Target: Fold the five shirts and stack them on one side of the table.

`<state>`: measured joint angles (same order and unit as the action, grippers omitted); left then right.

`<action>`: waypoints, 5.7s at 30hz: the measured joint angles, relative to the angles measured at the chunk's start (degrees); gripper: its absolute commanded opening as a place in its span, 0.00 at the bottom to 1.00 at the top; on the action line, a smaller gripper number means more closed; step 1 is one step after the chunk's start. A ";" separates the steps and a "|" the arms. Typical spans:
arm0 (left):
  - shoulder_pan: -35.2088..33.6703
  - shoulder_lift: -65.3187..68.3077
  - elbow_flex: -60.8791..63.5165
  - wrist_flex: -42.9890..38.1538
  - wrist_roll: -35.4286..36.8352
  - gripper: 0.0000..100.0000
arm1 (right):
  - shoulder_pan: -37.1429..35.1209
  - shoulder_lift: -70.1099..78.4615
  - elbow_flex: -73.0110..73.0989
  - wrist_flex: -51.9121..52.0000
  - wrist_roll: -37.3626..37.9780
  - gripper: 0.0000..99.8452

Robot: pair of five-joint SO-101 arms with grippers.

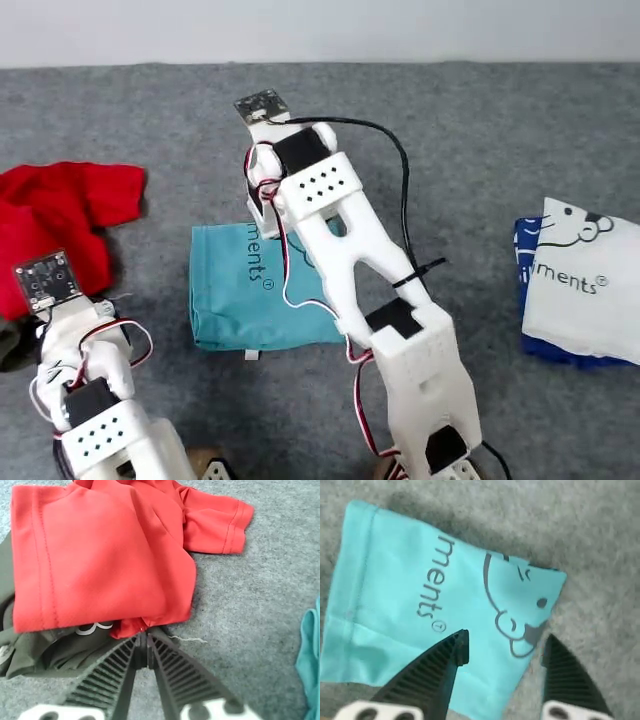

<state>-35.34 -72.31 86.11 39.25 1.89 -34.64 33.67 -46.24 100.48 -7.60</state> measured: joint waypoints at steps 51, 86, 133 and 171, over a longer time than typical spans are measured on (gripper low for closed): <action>-0.09 0.00 0.00 0.00 0.00 0.02 | 3.34 -3.34 19.60 0.00 -8.70 0.46; -0.09 0.00 0.00 0.00 0.00 0.02 | 13.19 6.59 19.52 0.09 16.44 0.01; -0.09 0.00 0.00 0.00 0.00 0.02 | 20.75 -7.30 9.58 0.00 13.63 0.23; -0.09 0.00 0.00 0.00 0.00 0.02 | 12.48 5.80 28.66 -20.57 -23.30 0.21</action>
<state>-35.43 -72.31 86.11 39.25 1.89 -22.15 39.47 -17.58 79.91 -30.90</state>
